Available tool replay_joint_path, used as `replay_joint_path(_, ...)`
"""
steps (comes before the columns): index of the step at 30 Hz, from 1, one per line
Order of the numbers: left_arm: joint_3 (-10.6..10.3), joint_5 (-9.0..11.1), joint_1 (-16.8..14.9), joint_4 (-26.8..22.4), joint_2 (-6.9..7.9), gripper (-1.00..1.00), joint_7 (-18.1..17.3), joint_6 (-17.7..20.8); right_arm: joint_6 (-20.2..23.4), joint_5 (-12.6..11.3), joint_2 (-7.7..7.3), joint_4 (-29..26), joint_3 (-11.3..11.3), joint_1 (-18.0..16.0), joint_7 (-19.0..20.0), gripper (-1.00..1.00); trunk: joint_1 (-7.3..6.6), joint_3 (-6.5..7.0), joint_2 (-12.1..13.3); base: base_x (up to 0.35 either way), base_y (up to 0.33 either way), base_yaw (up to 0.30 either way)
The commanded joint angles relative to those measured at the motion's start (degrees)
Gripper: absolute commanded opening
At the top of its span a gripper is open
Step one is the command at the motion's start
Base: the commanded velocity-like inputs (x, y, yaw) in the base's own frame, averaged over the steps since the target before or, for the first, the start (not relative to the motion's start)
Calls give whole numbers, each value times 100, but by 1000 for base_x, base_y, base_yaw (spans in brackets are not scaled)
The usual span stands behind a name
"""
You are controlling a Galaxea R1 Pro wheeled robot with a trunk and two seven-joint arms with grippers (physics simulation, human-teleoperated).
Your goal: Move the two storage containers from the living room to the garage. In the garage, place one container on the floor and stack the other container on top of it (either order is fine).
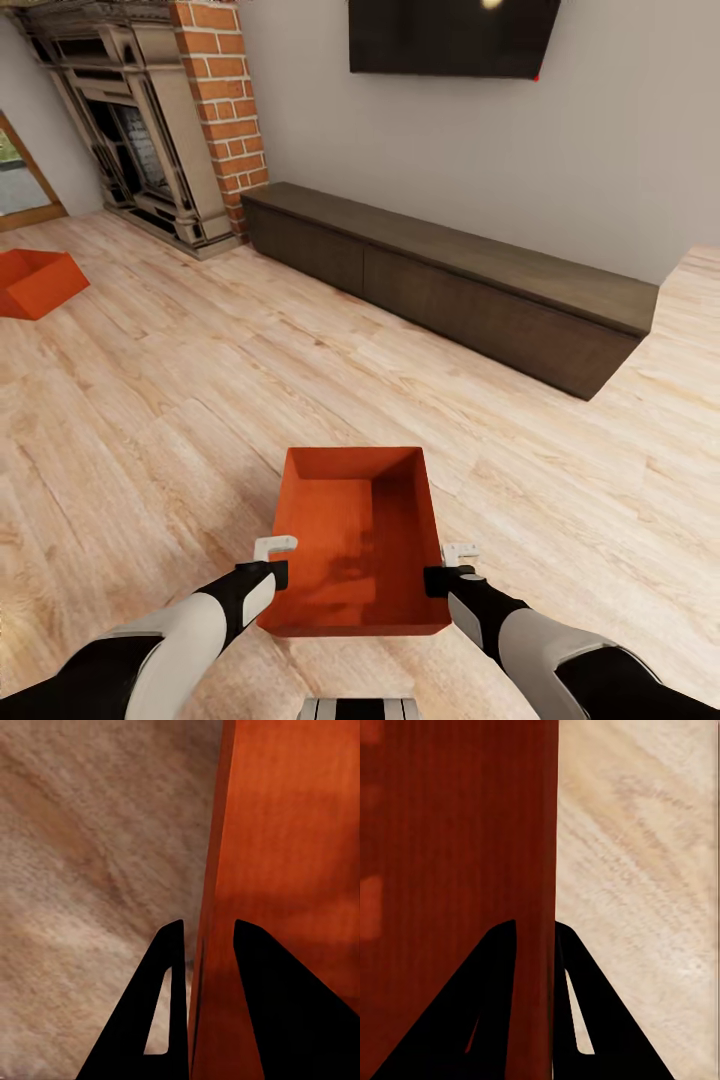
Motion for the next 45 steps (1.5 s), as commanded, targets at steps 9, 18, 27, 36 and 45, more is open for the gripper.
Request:
replay_joint_path(9,-43,-10,1,-9,47,-100,50,34,10,-32,-15,-6,85,-2,-35,-100,-199,159,361,0,0,0)
replay_joint_path(18,-43,-10,1,-9,47,-100,50,34,41,-20,9,-6,91,-2,-60,-100,-397,320,722,0,0,0)
replay_joint_path(27,-38,-10,1,-9,47,-100,52,30,42,-23,10,-6,88,-2,-61,-100,-594,482,1083,0,0,0)
replay_joint_path(36,-35,-8,1,-9,47,-100,52,31,42,-20,2,-6,88,-2,-53,-100,-792,643,1444,0,0,0)
replay_joint_path(45,-34,-8,1,-9,47,-100,51,29,42,-20,5,-6,85,-2,-53,-100,-990,805,1805,0,0,0)
